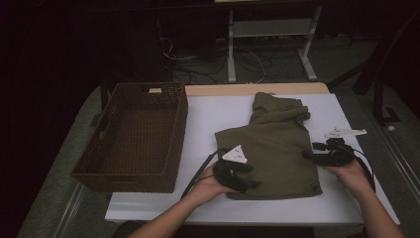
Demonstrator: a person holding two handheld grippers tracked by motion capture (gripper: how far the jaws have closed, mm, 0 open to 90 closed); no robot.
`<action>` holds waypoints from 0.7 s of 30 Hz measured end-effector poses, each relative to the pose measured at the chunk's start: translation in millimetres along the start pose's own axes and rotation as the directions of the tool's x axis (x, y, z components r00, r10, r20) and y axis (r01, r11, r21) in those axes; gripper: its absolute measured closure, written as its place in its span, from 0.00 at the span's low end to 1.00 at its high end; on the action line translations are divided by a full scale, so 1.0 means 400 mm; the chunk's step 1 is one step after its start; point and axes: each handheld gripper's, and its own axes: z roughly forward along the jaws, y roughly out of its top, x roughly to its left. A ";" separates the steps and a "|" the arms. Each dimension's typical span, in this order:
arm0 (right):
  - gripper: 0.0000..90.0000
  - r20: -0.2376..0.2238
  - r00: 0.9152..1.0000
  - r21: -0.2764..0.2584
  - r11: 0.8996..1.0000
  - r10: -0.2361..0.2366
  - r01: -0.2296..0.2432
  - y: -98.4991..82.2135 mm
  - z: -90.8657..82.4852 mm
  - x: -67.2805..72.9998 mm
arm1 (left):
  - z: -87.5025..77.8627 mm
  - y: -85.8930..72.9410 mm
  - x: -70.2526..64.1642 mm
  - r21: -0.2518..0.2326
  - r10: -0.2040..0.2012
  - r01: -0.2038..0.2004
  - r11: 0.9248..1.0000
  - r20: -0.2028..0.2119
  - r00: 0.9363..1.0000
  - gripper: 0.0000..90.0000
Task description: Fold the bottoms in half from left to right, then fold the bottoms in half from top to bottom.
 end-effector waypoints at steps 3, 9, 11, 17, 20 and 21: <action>0.42 0.001 1.000 0.002 1.000 -0.006 0.006 -0.002 -0.003 0.003 | 0.021 0.002 -0.016 0.018 0.015 -0.016 1.000 0.014 1.000 0.43; 0.41 -0.003 1.000 0.005 1.000 -0.010 0.010 -0.002 0.000 0.005 | 0.060 0.002 -0.036 0.033 0.042 -0.043 0.999 0.031 0.999 0.42; 0.41 -0.002 1.000 0.005 1.000 -0.012 0.012 -0.001 0.000 0.004 | 0.072 0.005 -0.041 0.031 0.055 -0.056 0.998 0.029 0.998 0.41; 0.41 -0.002 1.000 0.004 1.000 -0.010 0.010 -0.002 0.000 0.003 | 0.101 0.019 -0.041 0.052 0.093 -0.093 0.994 0.011 0.996 0.35; 0.41 -0.001 1.000 0.004 1.000 -0.009 0.009 -0.002 -0.001 0.003 | 0.112 0.019 -0.042 0.073 0.100 -0.102 0.992 0.033 0.994 0.35; 0.41 -0.001 1.000 0.004 1.000 -0.009 0.009 -0.002 -0.002 0.003 | 0.116 0.017 -0.043 0.086 0.110 -0.113 0.990 0.043 0.993 0.35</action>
